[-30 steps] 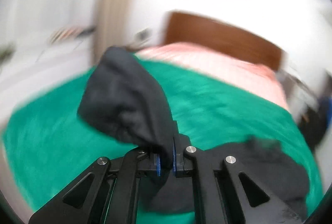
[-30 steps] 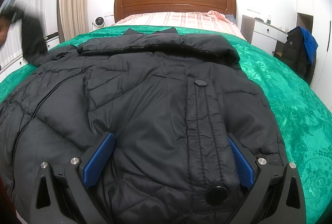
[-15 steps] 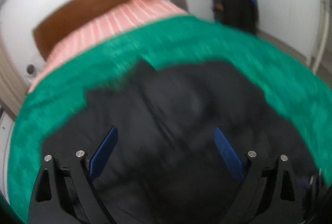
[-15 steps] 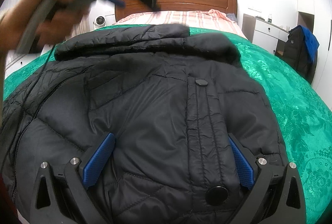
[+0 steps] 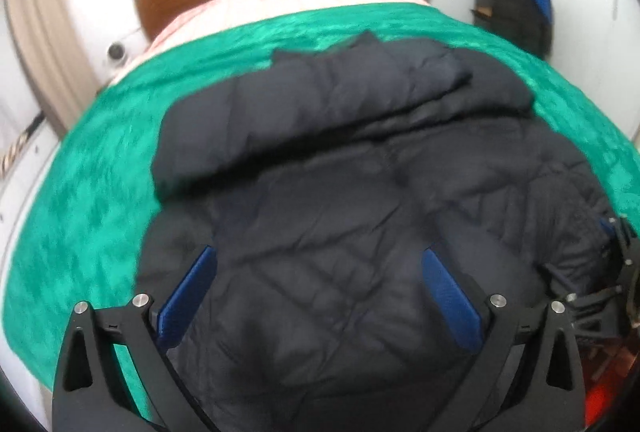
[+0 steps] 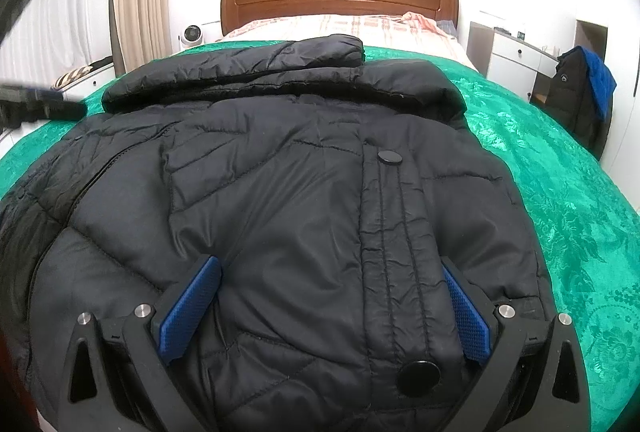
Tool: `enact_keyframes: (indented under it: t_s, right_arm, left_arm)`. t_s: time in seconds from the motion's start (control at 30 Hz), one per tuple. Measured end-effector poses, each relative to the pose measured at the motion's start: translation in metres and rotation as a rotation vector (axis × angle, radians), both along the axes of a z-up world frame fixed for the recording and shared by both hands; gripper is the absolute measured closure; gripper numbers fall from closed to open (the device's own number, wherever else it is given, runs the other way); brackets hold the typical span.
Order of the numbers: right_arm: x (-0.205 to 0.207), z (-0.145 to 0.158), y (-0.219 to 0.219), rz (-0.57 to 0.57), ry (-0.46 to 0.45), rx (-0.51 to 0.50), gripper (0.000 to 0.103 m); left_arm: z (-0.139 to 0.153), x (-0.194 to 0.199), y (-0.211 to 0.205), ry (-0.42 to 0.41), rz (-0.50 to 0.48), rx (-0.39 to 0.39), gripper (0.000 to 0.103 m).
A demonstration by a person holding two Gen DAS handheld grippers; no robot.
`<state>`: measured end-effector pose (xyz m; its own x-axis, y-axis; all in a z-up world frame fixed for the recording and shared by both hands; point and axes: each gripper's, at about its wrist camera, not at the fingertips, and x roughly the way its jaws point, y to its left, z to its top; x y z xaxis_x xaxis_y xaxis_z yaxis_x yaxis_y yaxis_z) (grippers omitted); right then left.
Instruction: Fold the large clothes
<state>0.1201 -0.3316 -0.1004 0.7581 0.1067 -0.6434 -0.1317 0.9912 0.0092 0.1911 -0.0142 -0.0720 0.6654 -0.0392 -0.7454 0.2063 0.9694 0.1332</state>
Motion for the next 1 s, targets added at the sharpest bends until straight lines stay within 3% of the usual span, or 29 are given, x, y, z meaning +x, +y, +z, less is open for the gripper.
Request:
enact_keyframes:
  t_s: [0.17, 0.27, 0.33, 1.0]
  right_arm:
    - [-0.003, -0.001, 0.001, -0.002, -0.009, -0.002, 0.001]
    - [-0.003, -0.002, 0.002, -0.002, -0.013, -0.006, 0.001]
    - [-0.004, -0.002, 0.002, -0.002, -0.014, -0.009, 0.001]
    - [-0.003, -0.001, 0.002, -0.003, -0.015, -0.010, 0.001]
  left_arm:
    - [-0.049, 0.001, 0.017, -0.034, 0.045, -0.038, 0.000]
    - [-0.053, -0.002, 0.030, -0.052, 0.046, -0.124, 0.000]
    - [-0.053, -0.001, 0.032, -0.038, 0.043, -0.139, 0.000]
    - [-0.056, -0.004, 0.032, -0.053, 0.045, -0.127, 0.000]
